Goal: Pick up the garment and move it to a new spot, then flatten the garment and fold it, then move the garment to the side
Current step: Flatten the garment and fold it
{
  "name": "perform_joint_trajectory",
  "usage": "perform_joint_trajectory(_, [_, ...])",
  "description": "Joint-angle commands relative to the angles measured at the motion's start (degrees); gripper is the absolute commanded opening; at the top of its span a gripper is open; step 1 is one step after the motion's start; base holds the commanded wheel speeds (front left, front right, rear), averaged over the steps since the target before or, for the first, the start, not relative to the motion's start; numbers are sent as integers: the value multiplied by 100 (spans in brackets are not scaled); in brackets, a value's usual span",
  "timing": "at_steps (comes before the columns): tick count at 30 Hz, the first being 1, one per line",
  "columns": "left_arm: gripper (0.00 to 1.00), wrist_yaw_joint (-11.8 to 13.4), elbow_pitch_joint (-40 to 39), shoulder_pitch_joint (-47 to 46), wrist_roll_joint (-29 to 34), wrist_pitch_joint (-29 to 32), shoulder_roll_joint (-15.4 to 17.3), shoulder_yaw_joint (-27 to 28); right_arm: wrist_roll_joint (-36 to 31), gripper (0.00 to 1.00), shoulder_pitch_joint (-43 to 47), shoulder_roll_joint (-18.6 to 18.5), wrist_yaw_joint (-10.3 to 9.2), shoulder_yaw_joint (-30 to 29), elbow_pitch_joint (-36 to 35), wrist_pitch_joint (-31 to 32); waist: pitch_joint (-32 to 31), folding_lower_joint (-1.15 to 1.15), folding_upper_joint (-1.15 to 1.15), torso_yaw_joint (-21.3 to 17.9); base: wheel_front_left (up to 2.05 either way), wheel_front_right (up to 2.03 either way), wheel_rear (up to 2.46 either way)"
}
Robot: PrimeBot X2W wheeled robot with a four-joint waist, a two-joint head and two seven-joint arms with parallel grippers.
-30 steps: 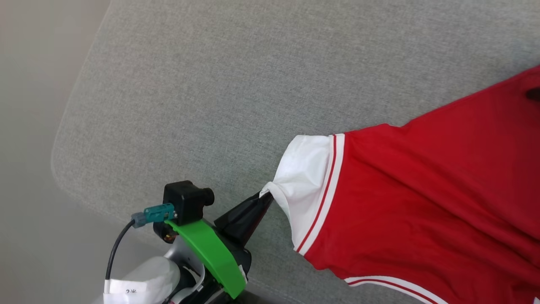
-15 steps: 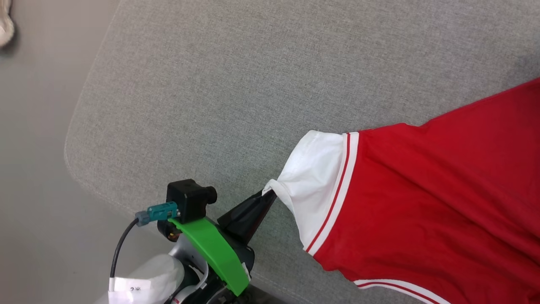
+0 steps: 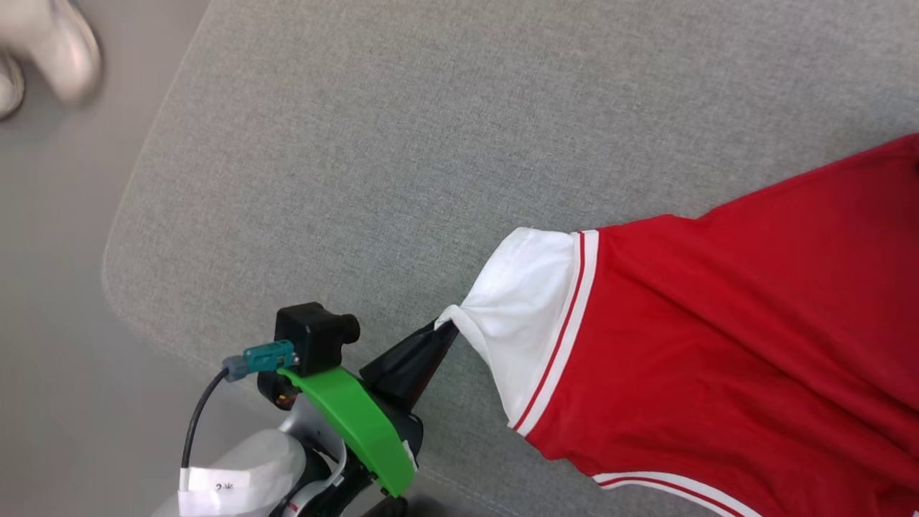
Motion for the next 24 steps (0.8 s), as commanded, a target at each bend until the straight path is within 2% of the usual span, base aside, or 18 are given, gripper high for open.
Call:
perform_joint_trajectory(1, [0, 34, 14, -95, 17, -53, 53, 40, 78, 0, 241, 99, -5, 24, 148, -107, -179, 0, 0, -101, 0, 0, 0])
perform_joint_trajectory(16, [0, 391, -238, 33, -44, -43, 491, 358, 626, 0, 323, 61, -5, -108, 262, -1741, -1170, 0, 0, -807, 0, 0, 0])
perform_joint_trajectory(23, [0, 610, -458, -3, -45, -84, 771, 649, 926, 0, 435, 3, -5, -94, 27, -2440, -1547, 0, 0, -1167, 0, 0, 0])
perform_joint_trajectory(24, [0, 699, -576, -53, -39, -126, 874, 798, 1066, 0, 522, -19, -5, -64, -139, -2698, -1697, 0, 0, -1316, 0, 0, 0])
